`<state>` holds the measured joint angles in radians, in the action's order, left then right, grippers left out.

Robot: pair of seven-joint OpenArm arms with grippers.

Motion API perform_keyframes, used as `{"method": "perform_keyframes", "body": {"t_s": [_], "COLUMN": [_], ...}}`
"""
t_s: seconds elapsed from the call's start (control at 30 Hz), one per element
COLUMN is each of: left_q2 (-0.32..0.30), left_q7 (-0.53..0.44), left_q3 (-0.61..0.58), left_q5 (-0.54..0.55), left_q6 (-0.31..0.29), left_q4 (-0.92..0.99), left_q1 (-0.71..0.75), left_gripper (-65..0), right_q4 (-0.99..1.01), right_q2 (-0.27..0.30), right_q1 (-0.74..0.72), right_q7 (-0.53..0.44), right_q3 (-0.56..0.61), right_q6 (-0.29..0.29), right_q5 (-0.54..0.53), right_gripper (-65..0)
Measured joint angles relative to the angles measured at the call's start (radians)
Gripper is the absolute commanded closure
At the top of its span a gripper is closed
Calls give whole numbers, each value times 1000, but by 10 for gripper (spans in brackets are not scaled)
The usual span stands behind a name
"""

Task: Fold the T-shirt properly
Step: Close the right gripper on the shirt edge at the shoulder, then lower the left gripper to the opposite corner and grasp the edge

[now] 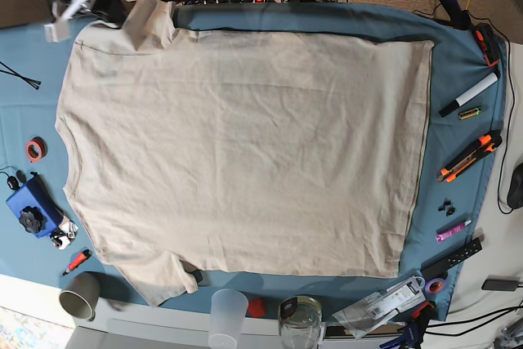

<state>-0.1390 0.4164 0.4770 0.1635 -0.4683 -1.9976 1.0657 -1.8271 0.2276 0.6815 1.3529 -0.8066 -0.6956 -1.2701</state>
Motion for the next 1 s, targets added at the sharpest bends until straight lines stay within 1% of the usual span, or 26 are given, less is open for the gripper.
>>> {"method": "perform_keyframes", "body": {"t_s": [0.1, 0.17, 0.27, 0.33, 0.43, 0.5, 0.57, 0.6, 0.67, 0.7, 0.73, 0.8, 0.87, 0.9, 0.97, 1.0], "left_q2": [0, 0, 0, 0, 0, 0, 0, 0, 0, 0, 0, 0, 3, 10, 32, 43], "left_q7": [54, 93, 141, 145, 139, 105, 53, 24, 29, 29, 29, 30, 34, 56, 106, 115], "left_q3": [0, 0, 0, 0, 0, 0, 0, 0, 1, 1, 1, 1, 1, 1, 0, 1], "left_q5": [75, 110, 129, 132, 134, 137, 132, 134, 135, 136, 136, 134, 134, 142, 171, 182], "left_q6": [0, 0, 3, 3, 3, 4, 46, 76, 124, 140, 163, 202, 217, 230, 286, 319], "left_q4": [-47, -97, -190, -259, -343, -345, -343, -343, -343, -343, -343, -343, -343, -343, -343, -342], "left_q1": [0, 0, 1, 1, 1, -3, -1, -3, -29, -42, -58, -101, -142, -162, -195, -210], "left_gripper": [0, 0, 0, 0, 0, 0, 0, -63, -189, -231, -247, -246, -246, -245, -245, -246], "right_q4": [-39, -39, -39, -39, -39, -39, -39, -39, -39, -39, -39, -39, -39, -39, -39, -39], "right_q2": [3, 3, 2, 2, 2, 2, 2, 2, 2, 2, 2, 2, 2, 2, 2, 2], "right_q1": [14, 14, 14, 14, 14, 14, 14, 14, 13, 13, 13, 13, 13, 13, 13, 13], "right_q7": [-3, -2, 12, 13, 16, 16, 16, 16, 16, 16, 16, 16, 16, 16, 16, 16], "right_q3": [-51, -57, -57, -57, -57, -57, -57, -57, -57, -57, -57, -57, -57, -57, -57, -57], "right_q6": [-1, -1, -1, -1, -1, -1, -1, -1, -1, -1, -1, -1, -1, -1, -1, -1], "right_q5": [-4, -11, -16, -36, -37, -37, -37, -37, -37, -38, -37, -37, -37, -37, -37, -37], "right_gripper": [0, 0, 0, 0, 0, 0, 0, 0, 0, 0, 0, 0, 0, 0, 0, 0]}}
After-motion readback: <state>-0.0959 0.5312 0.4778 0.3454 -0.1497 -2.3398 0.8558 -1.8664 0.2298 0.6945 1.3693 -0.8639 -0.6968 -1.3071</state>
